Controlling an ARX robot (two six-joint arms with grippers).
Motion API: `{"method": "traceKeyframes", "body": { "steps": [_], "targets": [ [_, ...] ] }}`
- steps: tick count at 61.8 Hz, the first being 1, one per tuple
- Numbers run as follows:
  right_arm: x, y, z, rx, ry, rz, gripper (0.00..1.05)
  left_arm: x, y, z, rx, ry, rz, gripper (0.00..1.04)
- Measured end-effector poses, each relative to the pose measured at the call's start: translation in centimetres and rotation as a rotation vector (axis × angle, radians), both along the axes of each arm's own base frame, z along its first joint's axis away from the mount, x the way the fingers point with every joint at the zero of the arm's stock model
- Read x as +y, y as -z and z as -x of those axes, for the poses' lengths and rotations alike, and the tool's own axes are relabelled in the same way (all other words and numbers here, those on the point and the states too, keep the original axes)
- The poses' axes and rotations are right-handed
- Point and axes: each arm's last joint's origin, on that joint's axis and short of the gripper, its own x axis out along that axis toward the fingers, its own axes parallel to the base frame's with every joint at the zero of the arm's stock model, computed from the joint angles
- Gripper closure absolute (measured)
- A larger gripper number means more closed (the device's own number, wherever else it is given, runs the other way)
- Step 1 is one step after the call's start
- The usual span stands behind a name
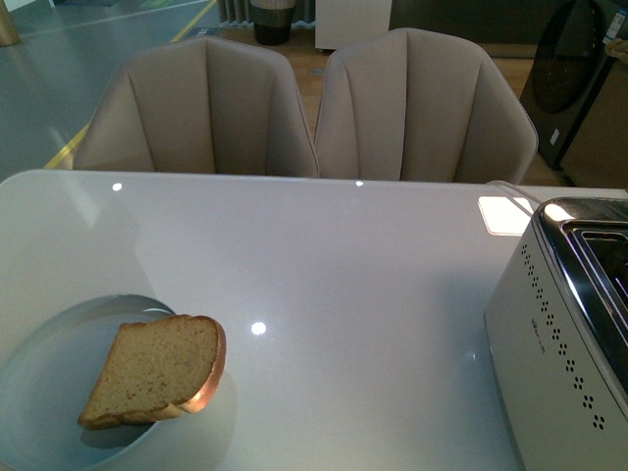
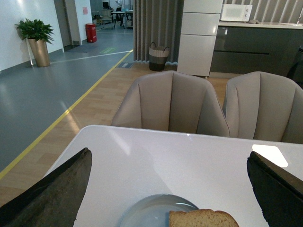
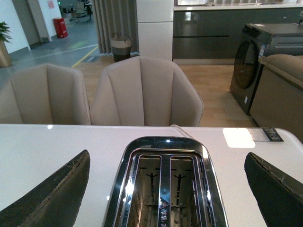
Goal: Left arm holds plate, right arm toasts bread
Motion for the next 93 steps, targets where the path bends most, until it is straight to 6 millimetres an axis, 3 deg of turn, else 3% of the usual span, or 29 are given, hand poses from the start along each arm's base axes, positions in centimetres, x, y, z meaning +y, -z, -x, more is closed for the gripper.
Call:
{"method": "traceKeyframes", "body": {
  "steps": [45,47,53,63,71,79,87,93],
  "targets": [
    [0.0,0.0,0.0,0.0,0.0,0.0,0.09,0.0,0.0,0.0,0.0,0.0,0.0,0.07],
    [0.0,0.0,0.0,0.0,0.0,0.0,0.09,0.0,0.1,0.0,0.026,0.001,0.014,0.07],
    [0.0,0.0,0.0,0.0,0.0,0.0,0.09,-0.1,0.5,-0.3,0.333,-0.01,0.116,0.07],
    [0.0,0.0,0.0,0.0,0.0,0.0,0.09,-0.5,0.4,-1.6,0.374,0.011,0.155,0.07],
    [0.0,0.0,0.0,0.0,0.0,0.0,0.09,-0.2,0.1,-3.7,0.367,0.037,0.174,0.07],
    [0.0,0.0,0.0,0.0,0.0,0.0,0.09,1.4,0.8,-7.7,0.376,-0.002,0.168,0.07],
    [0.0,0.0,0.0,0.0,0.0,0.0,0.09,3.5,3.4,-12.9,0.461,-0.032,0.117,0.07],
    [0.0,0.0,0.0,0.0,0.0,0.0,0.09,4.5,6.4,-15.0,0.588,-0.02,0.127,0.07]
  ]
}}
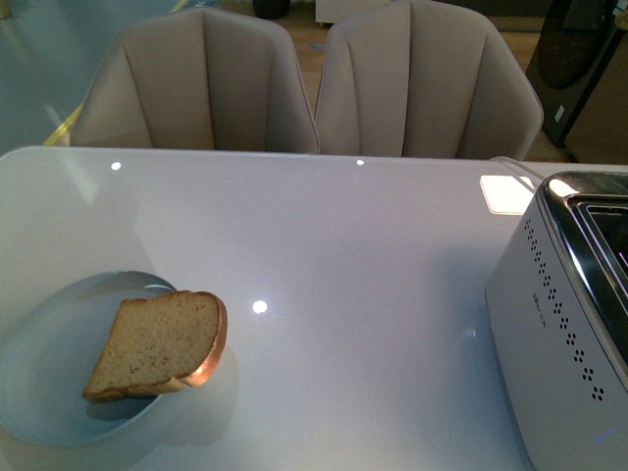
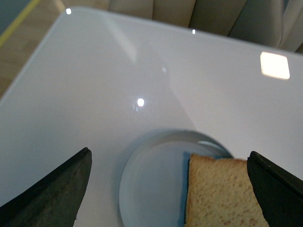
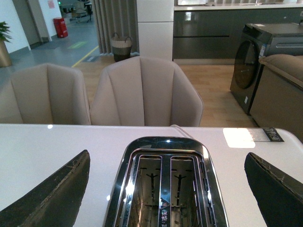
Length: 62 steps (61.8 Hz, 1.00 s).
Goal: Left arm holds plate, right arm toasts bread
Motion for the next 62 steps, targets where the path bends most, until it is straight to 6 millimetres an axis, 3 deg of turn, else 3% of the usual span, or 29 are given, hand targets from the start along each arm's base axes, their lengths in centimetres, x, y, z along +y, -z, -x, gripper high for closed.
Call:
{"method": "traceKeyframes", "body": {
  "steps": [12,33,50,62],
  "targets": [
    [0.0,0.0,0.0,0.0,0.0,0.0,0.09,1.8,4.3,-2.5,0.147,-0.006,0.027,0.07],
    [0.0,0.0,0.0,0.0,0.0,0.0,0.09,3.6,9.3,-4.7,0.328,0.011,0.104,0.07],
    [0.0,0.0,0.0,0.0,0.0,0.0,0.09,3.9,11.8,-6.0,0.41,0.011,0.145,0.07],
    [0.0,0.0,0.0,0.0,0.0,0.0,0.09,3.8,12.5,-6.6,0.445,0.024,0.17,0.07]
  ]
}}
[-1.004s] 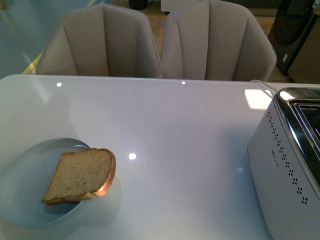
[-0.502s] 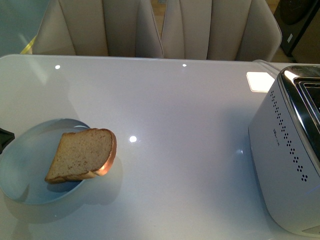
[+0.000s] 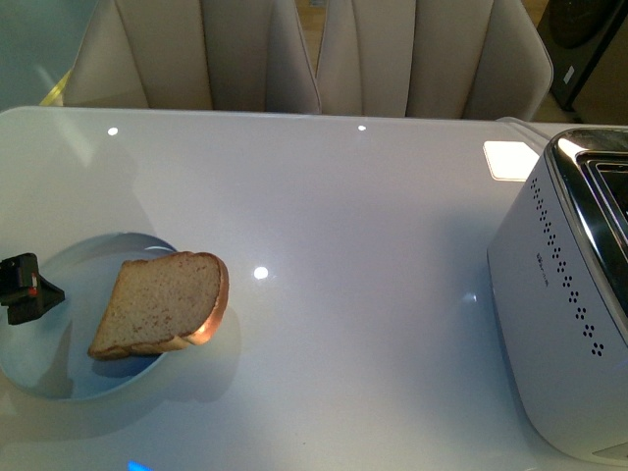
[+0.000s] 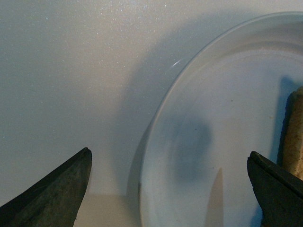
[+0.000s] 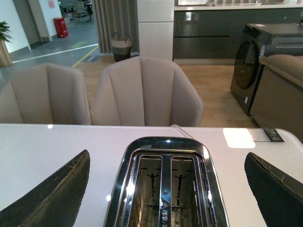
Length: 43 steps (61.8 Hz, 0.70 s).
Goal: Left arm holds plate, right arm toasts bread
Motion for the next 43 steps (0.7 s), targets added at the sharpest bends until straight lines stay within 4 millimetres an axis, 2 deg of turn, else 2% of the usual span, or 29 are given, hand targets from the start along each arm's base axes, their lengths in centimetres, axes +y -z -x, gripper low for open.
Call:
{"method": "traceKeyframes", "body": {
  "steps": [16,19,43],
  "targets": [
    [0.0,0.0,0.0,0.0,0.0,0.0,0.09,-0.2,0.6,-0.3,0.022,0.009,0.037,0.08],
    [0.0,0.0,0.0,0.0,0.0,0.0,0.09,-0.3,0.6,-0.4,0.023,0.012,0.049,0.13],
    [0.0,0.0,0.0,0.0,0.0,0.0,0.09,-1.2,1.0,0.1,0.087,-0.013,0.164,0.78]
  ]
}}
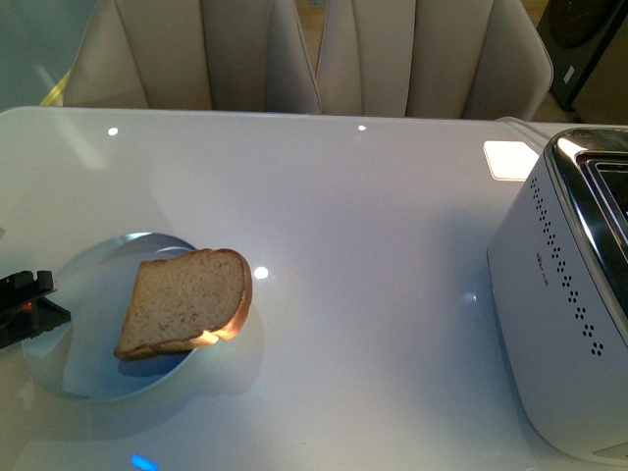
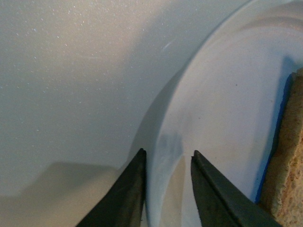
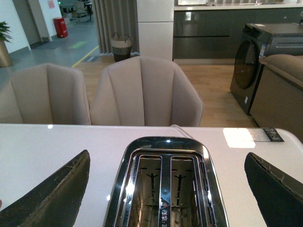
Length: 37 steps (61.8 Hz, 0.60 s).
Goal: Left arm holds plate, right arm toasts bread
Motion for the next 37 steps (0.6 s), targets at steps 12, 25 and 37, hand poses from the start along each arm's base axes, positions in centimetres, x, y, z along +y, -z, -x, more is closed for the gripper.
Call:
{"method": "traceKeyframes", "body": {
  "steps": [12,25,37],
  "targets": [
    [0.0,0.0,0.0,0.0,0.0,0.0,0.09,-0.1,-0.1,0.2,0.019,-0.055,0.086,1.02],
    [0.0,0.0,0.0,0.0,0.0,0.0,0.09,-0.6,-2.2,0.6,-0.007,-0.145,0.15,1.02],
    [0.0,0.0,0.0,0.0,0.0,0.0,0.09,-2.4,-8.2,0.1,-0.111,-0.153,0.169,1.02]
  ]
}}
